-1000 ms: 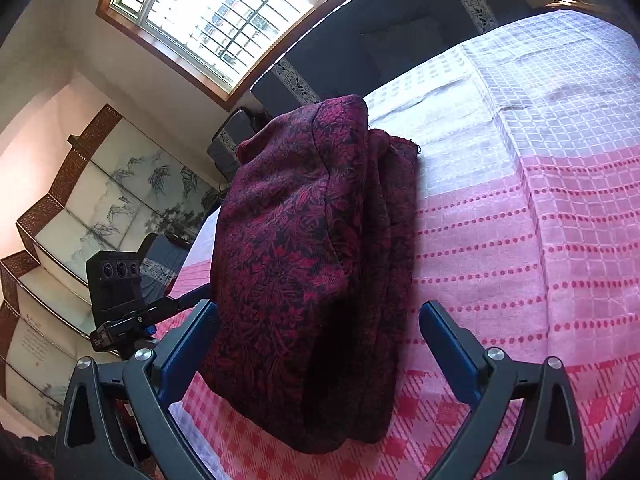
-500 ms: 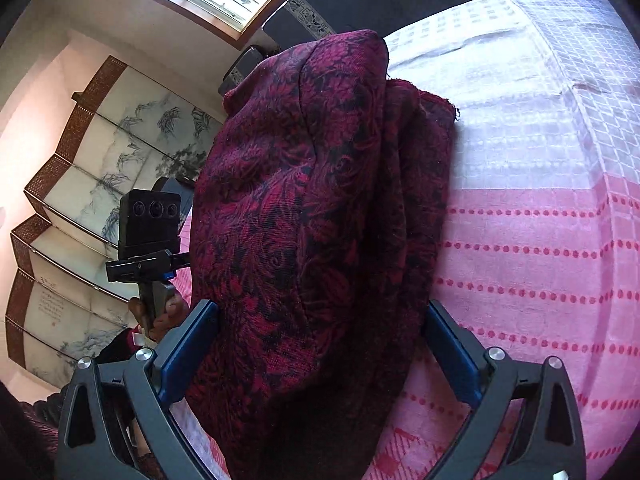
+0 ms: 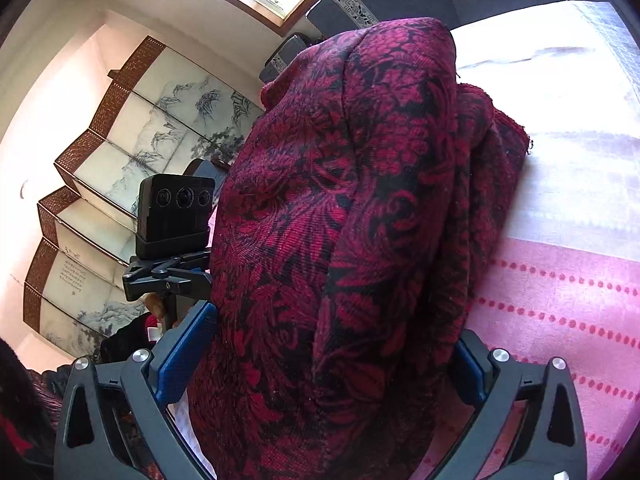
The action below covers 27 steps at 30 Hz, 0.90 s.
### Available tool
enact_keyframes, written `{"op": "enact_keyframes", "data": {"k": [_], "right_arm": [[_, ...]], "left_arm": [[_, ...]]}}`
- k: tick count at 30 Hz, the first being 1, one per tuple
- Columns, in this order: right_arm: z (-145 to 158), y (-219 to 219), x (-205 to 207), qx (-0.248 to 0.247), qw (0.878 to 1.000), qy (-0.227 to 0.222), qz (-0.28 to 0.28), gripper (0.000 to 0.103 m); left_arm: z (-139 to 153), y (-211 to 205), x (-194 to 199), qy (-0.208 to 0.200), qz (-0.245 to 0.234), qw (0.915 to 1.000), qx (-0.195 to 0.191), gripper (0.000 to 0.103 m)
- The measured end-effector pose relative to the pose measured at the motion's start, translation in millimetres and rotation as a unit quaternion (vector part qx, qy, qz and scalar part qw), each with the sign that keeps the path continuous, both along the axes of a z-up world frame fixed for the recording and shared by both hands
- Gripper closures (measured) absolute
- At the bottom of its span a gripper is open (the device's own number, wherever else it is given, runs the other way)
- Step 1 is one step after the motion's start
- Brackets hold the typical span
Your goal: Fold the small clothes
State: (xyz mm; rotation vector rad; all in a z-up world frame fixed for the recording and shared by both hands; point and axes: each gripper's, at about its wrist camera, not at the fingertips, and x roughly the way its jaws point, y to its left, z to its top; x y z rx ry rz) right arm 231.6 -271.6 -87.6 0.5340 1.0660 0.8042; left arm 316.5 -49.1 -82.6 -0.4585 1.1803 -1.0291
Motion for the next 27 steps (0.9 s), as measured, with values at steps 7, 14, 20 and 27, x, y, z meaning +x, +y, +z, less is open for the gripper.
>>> {"op": "enact_keyframes", "data": {"k": [7, 14, 20, 27], "right_arm": [[1.4, 5.4, -5.4, 0.0, 1.0, 0.005, -0.025, 0.013], [9.3, 8.4, -22.0, -0.014, 0.998, -0.015, -0.065, 0.034], [16.3, 16.9, -35.8, -0.018, 0.996, -0.026, -0.085, 0.04], [21.0, 23.9, -49.7, -0.01, 0.994, -0.029, -0.102, 0.043]], "left_arm": [[-0.6, 9.4, -22.9, -0.048, 0.048, 0.9972, 0.033, 0.019], [9.9, 12.8, -51.2, -0.113, 0.079, 0.988, 0.07, 0.03], [21.5, 5.5, -72.3, -0.154, 0.099, 0.9763, 0.116, 0.032], [35.5, -2.9, -93.2, -0.189, 0.116, 0.9606, 0.168, 0.032]]}}
